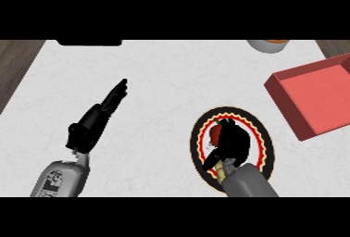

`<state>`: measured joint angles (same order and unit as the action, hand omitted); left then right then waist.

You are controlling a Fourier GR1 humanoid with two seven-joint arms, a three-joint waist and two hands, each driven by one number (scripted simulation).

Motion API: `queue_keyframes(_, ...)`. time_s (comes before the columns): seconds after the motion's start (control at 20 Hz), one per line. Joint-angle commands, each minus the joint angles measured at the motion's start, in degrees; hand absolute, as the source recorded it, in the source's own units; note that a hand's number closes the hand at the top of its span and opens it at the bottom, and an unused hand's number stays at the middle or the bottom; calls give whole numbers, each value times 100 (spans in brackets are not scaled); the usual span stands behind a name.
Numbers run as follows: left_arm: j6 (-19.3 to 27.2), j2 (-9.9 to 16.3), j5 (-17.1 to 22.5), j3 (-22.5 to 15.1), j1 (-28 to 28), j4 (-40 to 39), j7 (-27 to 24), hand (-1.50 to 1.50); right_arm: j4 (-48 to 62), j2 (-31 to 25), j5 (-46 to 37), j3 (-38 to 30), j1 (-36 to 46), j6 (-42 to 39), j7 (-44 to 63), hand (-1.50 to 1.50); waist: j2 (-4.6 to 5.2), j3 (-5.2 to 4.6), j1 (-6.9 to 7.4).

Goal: Pick the bell pepper from the plate and place it in the cardboard box

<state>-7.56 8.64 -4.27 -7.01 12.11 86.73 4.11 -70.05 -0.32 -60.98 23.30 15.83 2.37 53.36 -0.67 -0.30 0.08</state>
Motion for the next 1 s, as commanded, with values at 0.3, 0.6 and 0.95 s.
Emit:
queue_keyframes(0.3, -58, -187, -217, -49, -31, -272, -198, 0, 803, -201, -502, -159, 276, 325, -589, 150, 77, 30, 7)
queue_keyframes(0.6, 53, -147, -189, 51, -89, -13, 31, 0, -490, -1950, 130, 557, -546, -73, -3426, 150, 46, 41, -143)
queue_keyframes(0.95, 152, -68, -158, 241, -157, 94, 54, 0, -1349, -3894, 844, 83, -1069, 1017, -6283, 150, -18, 57, -380)
